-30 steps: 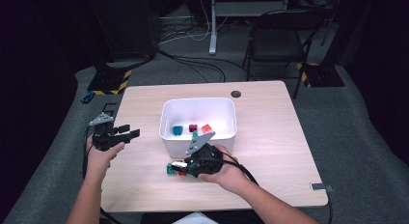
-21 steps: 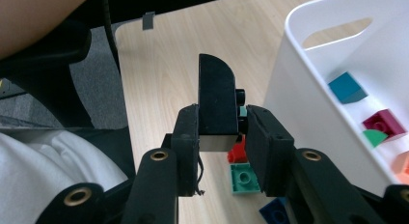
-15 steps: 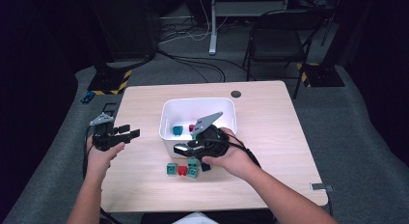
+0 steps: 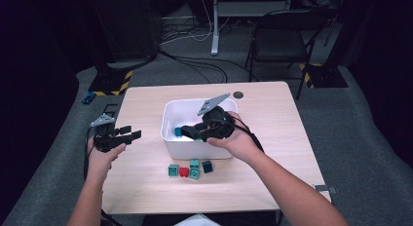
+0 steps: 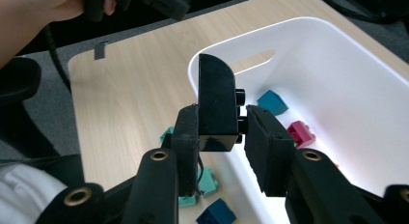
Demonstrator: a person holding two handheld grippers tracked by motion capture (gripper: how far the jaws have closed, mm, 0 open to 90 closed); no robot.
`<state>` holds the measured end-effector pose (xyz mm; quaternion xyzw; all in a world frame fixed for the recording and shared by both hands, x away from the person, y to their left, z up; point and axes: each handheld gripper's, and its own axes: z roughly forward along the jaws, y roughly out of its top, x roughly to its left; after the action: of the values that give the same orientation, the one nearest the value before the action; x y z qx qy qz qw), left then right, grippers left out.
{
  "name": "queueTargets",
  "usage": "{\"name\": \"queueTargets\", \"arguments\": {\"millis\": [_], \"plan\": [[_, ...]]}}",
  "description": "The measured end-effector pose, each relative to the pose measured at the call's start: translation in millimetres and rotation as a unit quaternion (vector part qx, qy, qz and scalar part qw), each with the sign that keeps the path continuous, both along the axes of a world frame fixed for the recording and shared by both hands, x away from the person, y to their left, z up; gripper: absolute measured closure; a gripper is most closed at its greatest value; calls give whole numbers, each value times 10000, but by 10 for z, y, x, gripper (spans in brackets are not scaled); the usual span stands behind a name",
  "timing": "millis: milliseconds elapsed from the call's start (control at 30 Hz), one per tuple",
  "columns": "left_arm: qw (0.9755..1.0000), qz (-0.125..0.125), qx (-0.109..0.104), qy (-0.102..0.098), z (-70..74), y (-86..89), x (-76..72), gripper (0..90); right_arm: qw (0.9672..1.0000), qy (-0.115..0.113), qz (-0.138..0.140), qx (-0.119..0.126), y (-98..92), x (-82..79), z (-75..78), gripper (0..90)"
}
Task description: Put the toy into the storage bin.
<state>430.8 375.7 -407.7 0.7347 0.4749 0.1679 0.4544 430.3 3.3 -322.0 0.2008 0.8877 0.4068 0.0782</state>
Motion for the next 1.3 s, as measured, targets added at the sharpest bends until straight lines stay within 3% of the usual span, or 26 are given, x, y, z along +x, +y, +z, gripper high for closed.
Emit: {"name": "queueTargets", "arguments": {"millis": [400, 900, 1300], "plan": [[10000, -3, -14, -19, 6, -1, 0, 411, 9993, -95, -352, -39, 35, 314, -32, 661], [10000, 18, -69, 21, 12, 6, -5, 411, 9974, -41, -697, -174, 239, 769, -320, 661], [10000, -16, -25, -20, 11, 11, 7, 411, 9971, 13, -672, -355, 401, 1003, -592, 661]]}}
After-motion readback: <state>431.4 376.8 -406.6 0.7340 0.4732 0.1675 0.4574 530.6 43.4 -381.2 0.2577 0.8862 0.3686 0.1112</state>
